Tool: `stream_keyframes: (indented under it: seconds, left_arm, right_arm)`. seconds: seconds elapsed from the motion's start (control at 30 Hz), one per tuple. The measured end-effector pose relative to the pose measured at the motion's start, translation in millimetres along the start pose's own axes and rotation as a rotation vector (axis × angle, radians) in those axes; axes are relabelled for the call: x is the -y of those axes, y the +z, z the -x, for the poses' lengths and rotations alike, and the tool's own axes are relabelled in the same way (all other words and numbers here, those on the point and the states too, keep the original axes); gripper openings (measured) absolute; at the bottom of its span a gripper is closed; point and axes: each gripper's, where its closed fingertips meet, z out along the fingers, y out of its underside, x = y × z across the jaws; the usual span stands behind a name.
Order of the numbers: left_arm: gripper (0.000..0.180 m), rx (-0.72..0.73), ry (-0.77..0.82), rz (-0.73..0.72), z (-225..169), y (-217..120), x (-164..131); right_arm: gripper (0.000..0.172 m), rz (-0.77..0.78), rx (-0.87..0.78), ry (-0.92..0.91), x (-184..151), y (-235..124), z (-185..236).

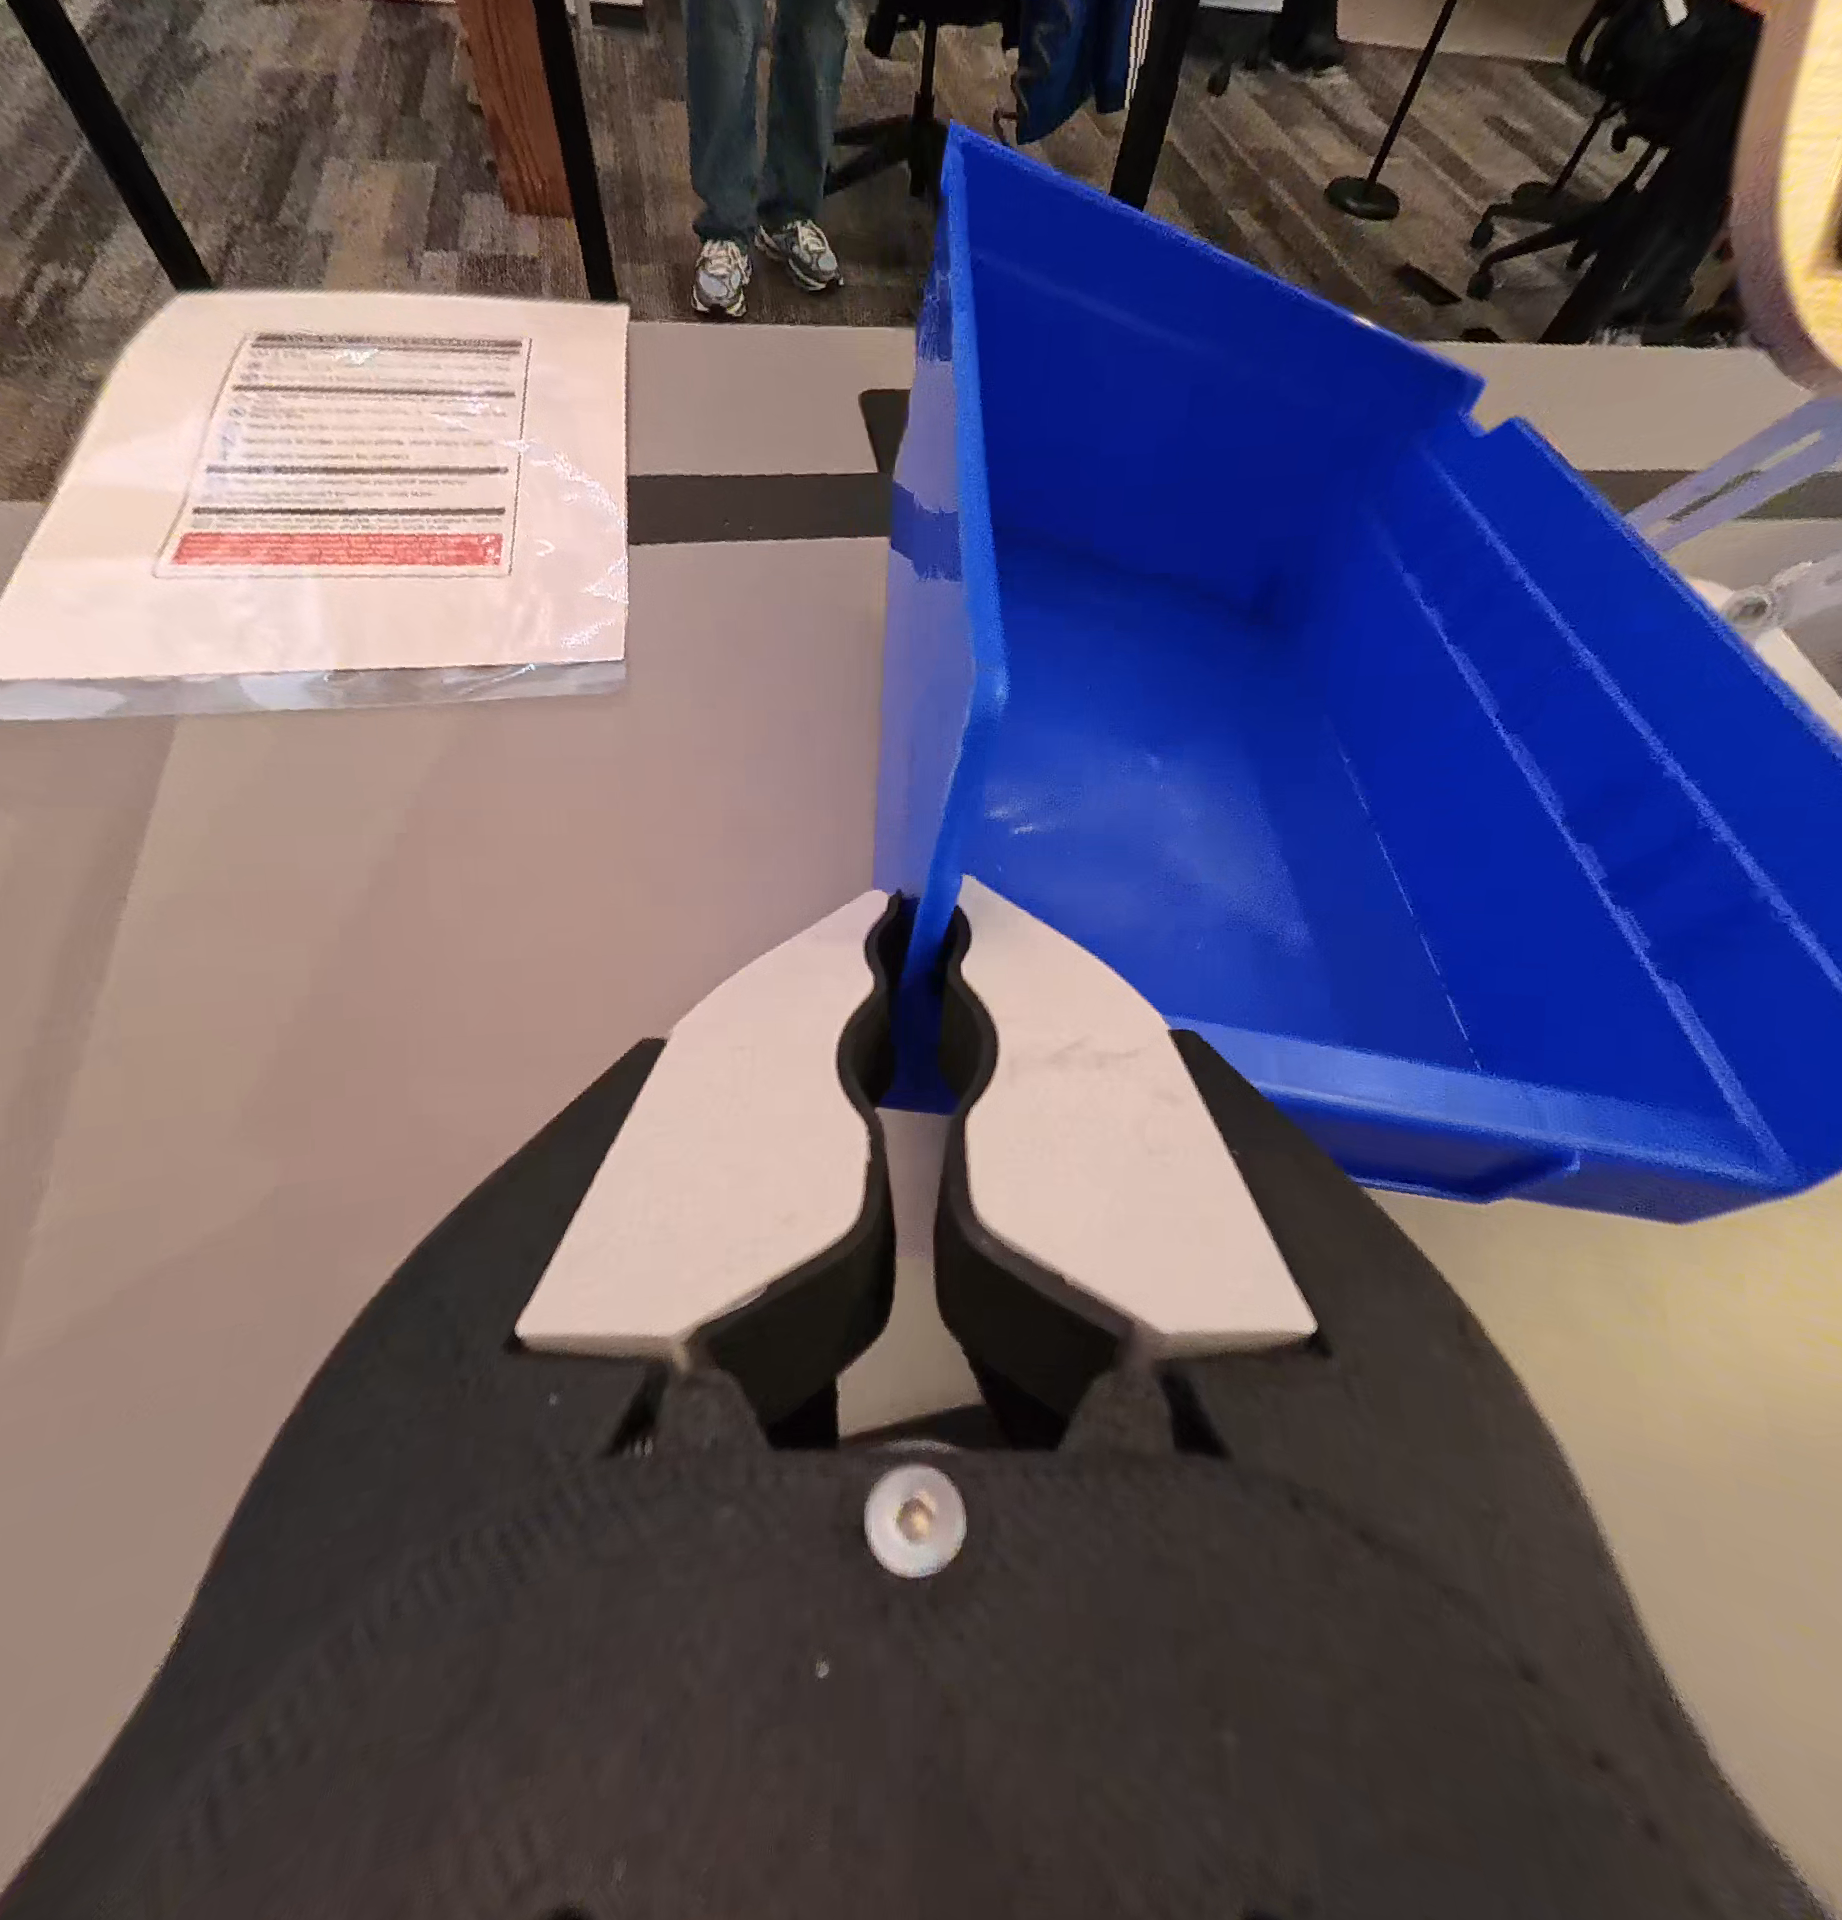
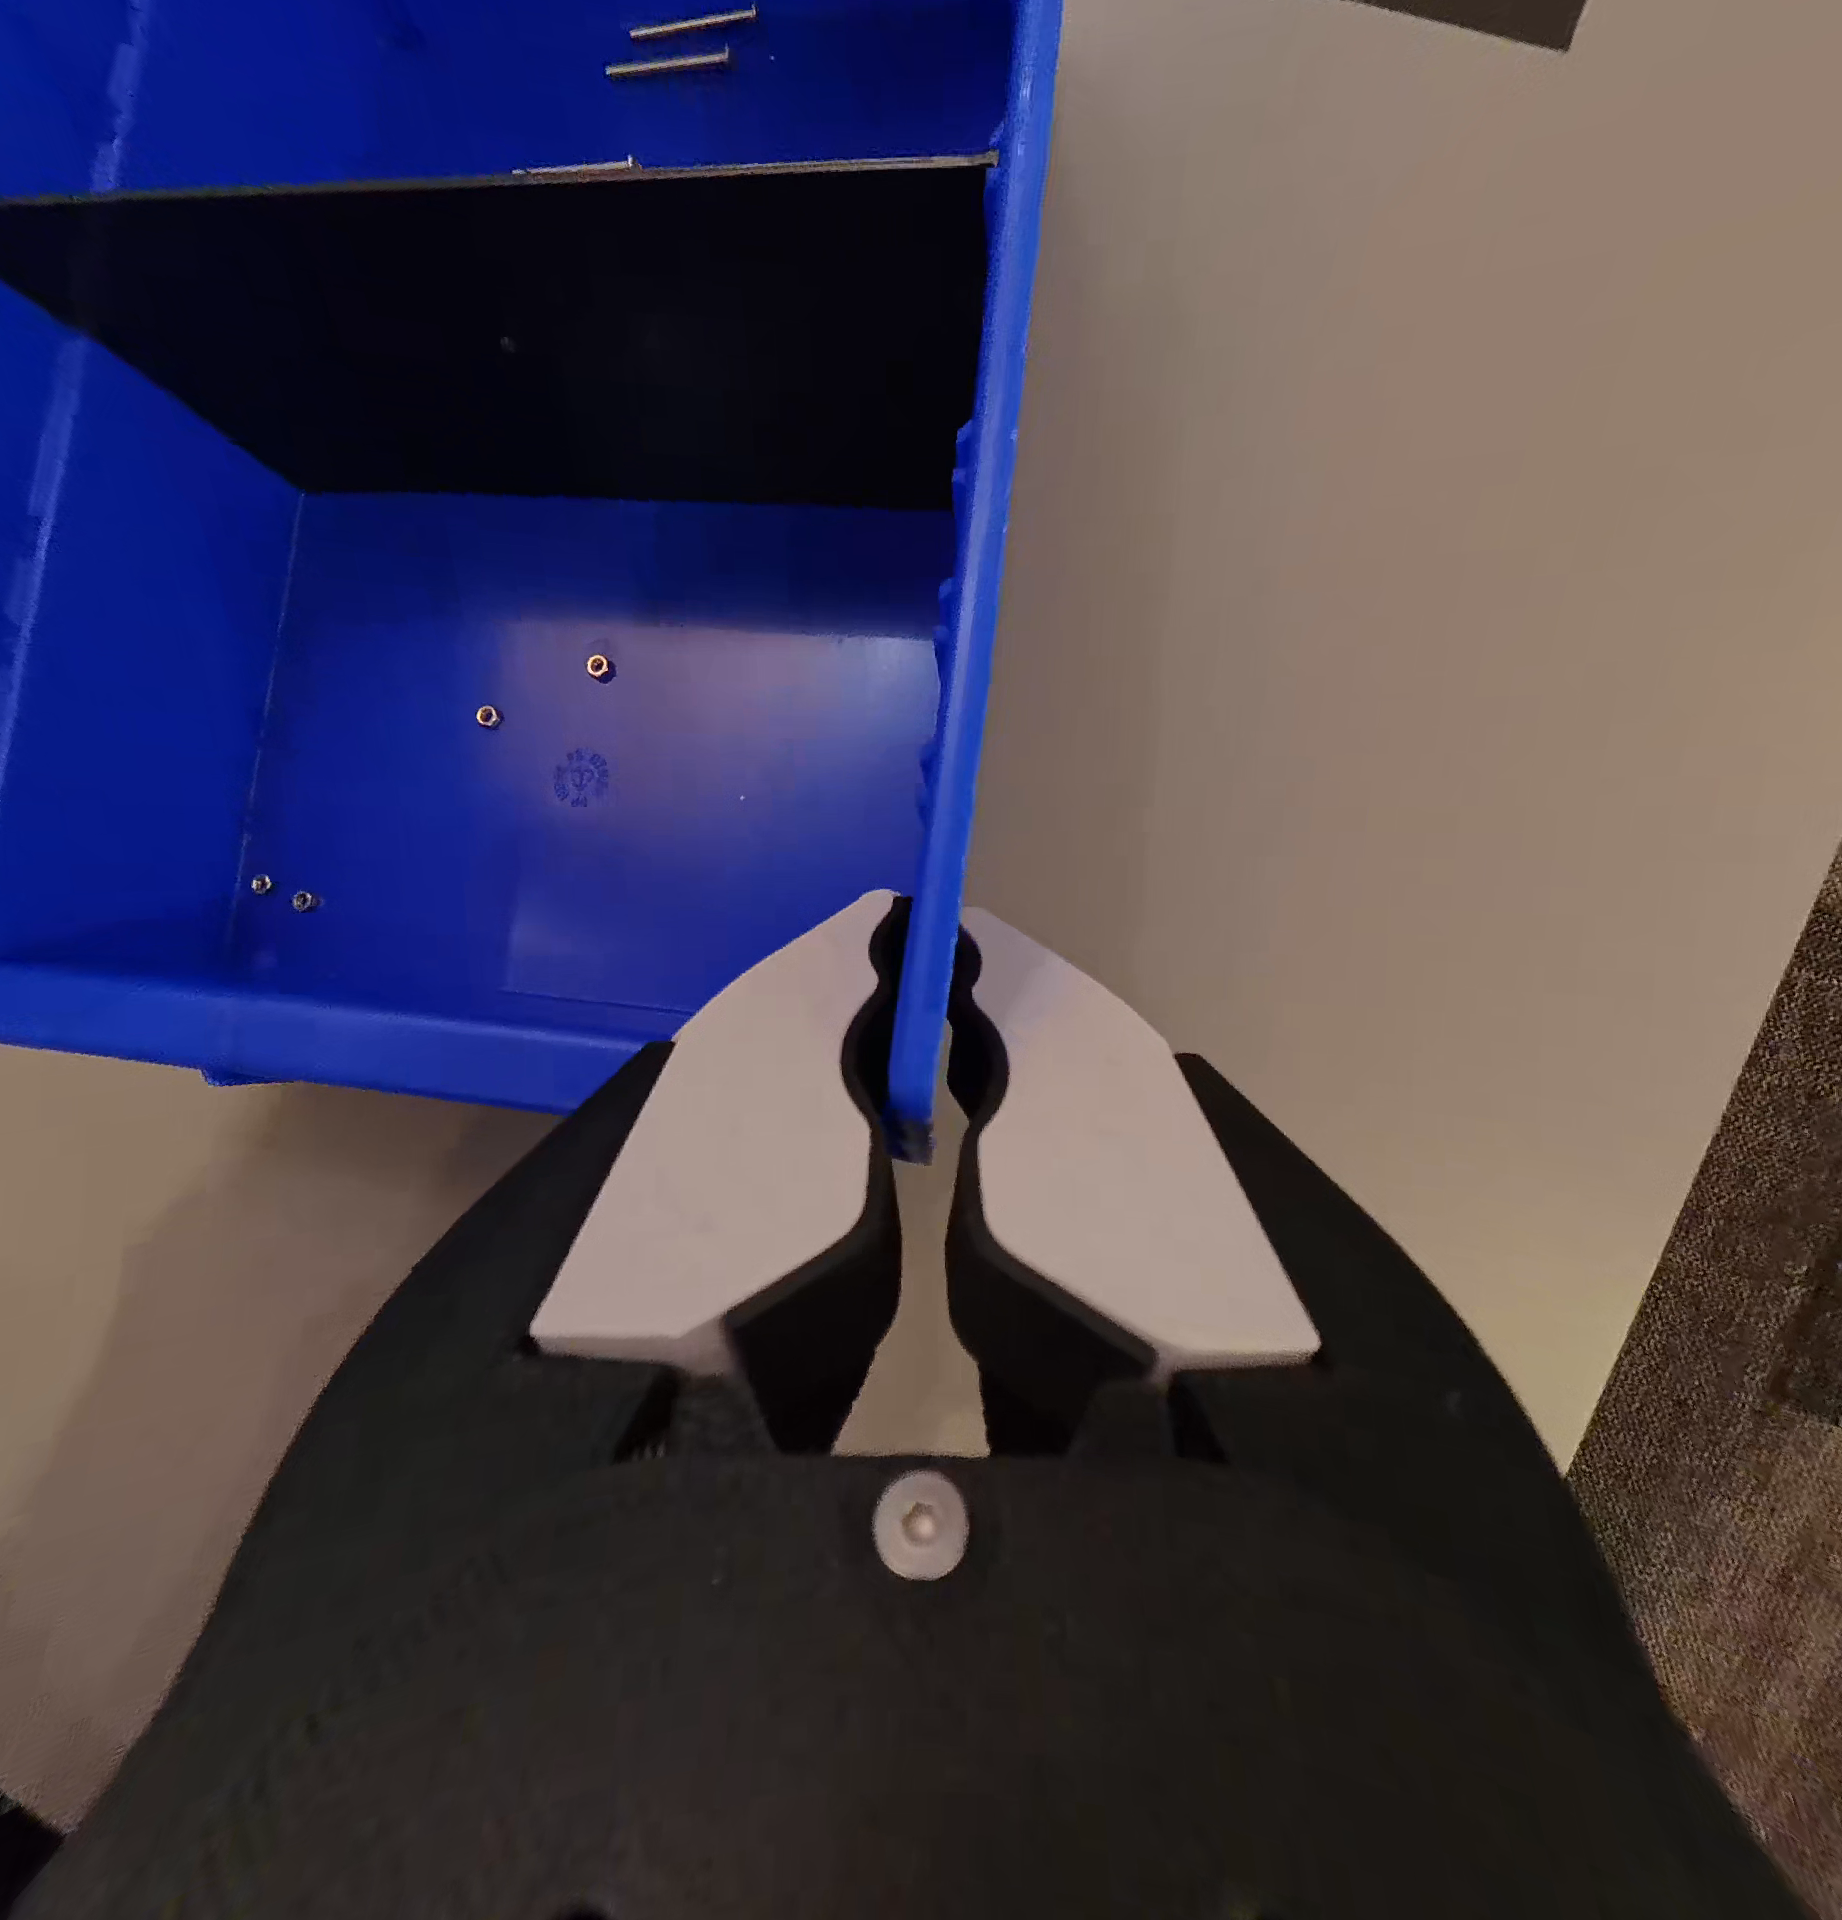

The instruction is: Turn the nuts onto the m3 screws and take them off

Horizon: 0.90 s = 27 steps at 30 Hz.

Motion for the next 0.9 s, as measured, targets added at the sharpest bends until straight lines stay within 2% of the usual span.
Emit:
stream_keyframes:
  seconds: [0.27,0.47,0.9]
  left_arm:
    - [0.003,0.009,0.031,-0.031,-6,-26,6]
    - [0.003,0.072,0.094,-0.065,-5,-56,15]
    - [0.004,0.153,0.166,-0.107,-5,-118,20]
  right_arm:
    - [0.006,0.035,0.036,-0.050,-15,-17,27]
    - [0.006,0.073,0.078,-0.104,-28,-28,51]
    - [0.006,0.118,0.181,-0.240,-58,-41,121]
